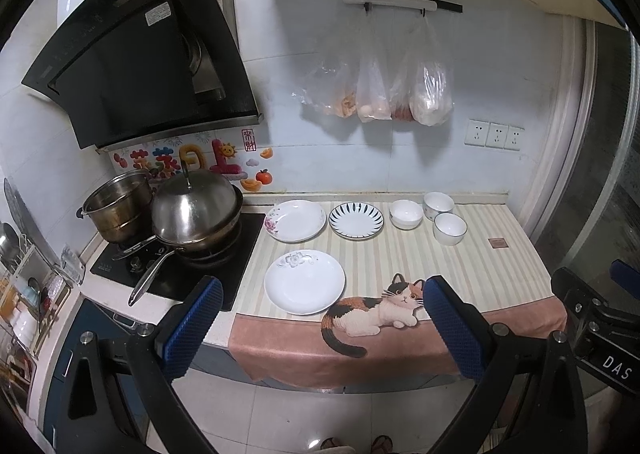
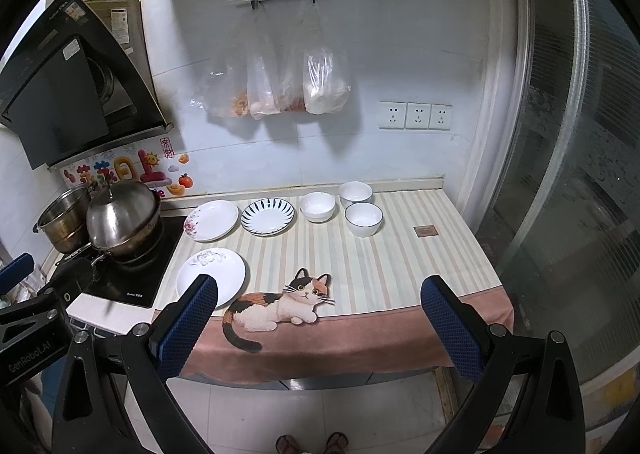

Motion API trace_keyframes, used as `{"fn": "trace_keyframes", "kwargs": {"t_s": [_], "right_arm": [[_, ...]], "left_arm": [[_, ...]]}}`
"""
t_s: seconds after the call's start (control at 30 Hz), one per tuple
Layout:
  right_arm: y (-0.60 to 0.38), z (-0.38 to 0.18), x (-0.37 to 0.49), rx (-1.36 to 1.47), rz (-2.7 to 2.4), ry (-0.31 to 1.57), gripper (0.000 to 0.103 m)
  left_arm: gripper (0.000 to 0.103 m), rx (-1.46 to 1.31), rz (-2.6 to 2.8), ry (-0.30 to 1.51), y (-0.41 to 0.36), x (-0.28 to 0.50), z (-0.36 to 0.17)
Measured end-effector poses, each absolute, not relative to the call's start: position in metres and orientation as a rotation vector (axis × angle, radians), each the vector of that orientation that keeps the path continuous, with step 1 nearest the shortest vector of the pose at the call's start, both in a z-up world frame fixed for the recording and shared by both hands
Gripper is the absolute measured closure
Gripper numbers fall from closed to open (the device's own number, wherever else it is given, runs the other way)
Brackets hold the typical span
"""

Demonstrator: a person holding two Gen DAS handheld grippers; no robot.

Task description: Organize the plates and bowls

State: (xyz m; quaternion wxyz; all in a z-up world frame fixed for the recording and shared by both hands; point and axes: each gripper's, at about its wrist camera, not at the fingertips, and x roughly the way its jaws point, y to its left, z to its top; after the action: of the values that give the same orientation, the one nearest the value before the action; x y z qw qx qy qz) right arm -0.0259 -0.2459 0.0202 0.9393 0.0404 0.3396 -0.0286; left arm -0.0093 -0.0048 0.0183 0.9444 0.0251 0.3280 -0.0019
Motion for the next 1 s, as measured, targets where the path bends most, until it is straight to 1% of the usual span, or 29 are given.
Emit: {"fn": "trace_keyframes", "kwargs": {"t_s": [0.7, 0.87, 1.0], "right_arm": [[-0.244, 0.020, -0.021, 0.080, -0.061, 0.686, 0.000], [-0.239, 0.019, -0.016, 0.082, -0.057, 0.688, 0.000], [-0.233, 0.006, -0.002, 0.145, -0.028, 0.687, 0.000]], "left_arm": [[0.000, 0.052, -0.004, 0.659, 0.000, -0.002, 0.022], [0.000, 0.049, -0.005, 0.664, 0.008, 0.003, 0.017], [0.000, 0.052, 0.010, 0.683, 0.023, 0.023, 0.000]]}}
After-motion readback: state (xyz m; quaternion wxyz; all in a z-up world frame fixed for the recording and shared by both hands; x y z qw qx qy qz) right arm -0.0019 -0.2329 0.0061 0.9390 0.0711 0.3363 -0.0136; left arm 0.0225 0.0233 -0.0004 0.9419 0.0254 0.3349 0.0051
